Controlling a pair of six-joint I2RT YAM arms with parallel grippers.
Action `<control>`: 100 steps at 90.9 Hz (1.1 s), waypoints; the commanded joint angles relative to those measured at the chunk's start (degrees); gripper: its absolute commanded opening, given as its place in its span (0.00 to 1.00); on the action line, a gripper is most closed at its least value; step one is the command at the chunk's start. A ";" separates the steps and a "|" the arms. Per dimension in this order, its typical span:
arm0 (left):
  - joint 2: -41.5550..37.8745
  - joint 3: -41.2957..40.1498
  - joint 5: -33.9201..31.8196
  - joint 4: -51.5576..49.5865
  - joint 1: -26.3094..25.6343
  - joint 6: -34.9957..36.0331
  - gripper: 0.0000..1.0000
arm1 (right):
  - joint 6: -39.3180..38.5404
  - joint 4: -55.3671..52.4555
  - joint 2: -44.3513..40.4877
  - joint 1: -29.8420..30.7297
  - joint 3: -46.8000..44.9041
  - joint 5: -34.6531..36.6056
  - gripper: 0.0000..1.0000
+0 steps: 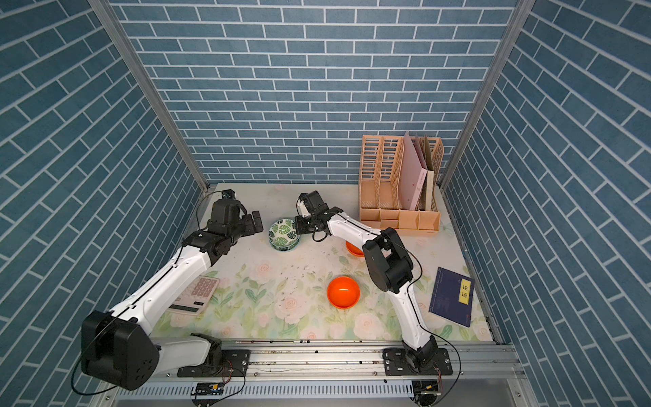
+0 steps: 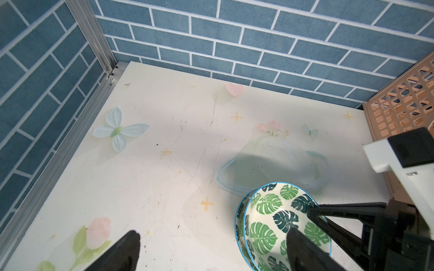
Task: Stack the bowls
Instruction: Place the bowl on the bowl.
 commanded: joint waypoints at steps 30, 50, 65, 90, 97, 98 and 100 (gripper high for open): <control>0.66 -0.20 -0.70 0.38 -0.32 0.15 1.00 | 0.79 -0.57 1.50 -0.08 2.54 -2.09 0.00; 0.65 0.06 -0.86 0.35 -0.31 0.18 1.00 | 0.64 -0.67 1.46 -0.03 2.63 -2.11 0.12; 0.69 0.15 -1.03 0.27 -0.32 0.17 1.00 | 0.45 -0.78 1.46 -0.03 2.67 -1.99 0.22; 0.51 0.03 -1.18 0.02 -0.26 0.34 1.00 | -0.22 -1.59 0.84 -0.03 2.67 -1.10 0.26; 0.47 -0.23 -1.11 0.02 -0.32 0.19 1.00 | -0.81 -2.09 0.26 -0.03 2.43 0.05 0.27; 0.51 -0.26 -1.07 0.02 -0.32 0.20 1.00 | -0.84 -2.15 0.18 -0.03 2.33 0.11 0.27; 0.50 -0.35 -1.05 0.07 -0.32 0.14 1.00 | -0.98 -2.13 -0.13 -0.03 2.12 0.33 0.27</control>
